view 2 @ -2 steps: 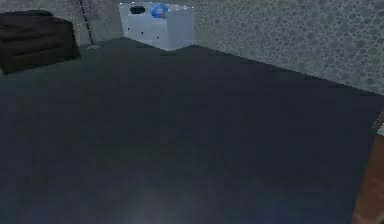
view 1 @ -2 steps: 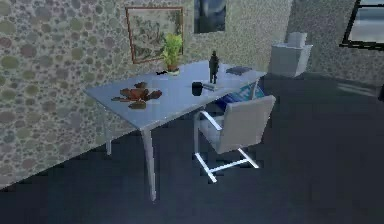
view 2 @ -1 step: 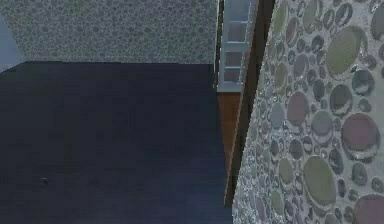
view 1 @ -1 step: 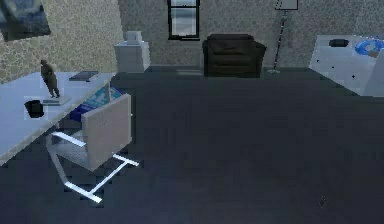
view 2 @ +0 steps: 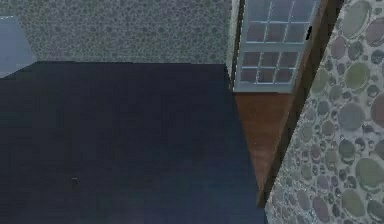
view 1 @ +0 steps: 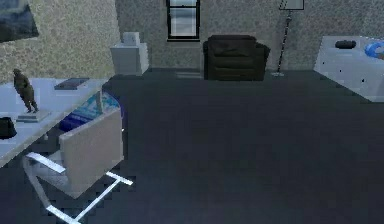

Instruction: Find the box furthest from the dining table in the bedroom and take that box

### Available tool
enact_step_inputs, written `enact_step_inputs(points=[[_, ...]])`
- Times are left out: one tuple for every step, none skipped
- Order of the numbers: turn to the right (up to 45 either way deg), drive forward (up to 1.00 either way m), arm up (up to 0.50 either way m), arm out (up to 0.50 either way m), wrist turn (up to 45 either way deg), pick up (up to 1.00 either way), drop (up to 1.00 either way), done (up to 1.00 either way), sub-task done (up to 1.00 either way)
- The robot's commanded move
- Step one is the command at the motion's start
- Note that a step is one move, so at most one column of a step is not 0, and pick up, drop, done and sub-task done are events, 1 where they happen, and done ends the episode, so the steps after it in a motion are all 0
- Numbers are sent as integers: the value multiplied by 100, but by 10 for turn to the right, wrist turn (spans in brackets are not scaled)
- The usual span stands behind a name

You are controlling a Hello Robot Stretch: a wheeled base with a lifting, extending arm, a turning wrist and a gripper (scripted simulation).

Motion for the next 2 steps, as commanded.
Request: enact_step_inputs(points=[[-450,0,0,0,0,0,0,0,0],[-390,0,0,0,0,0,0,0,0]])
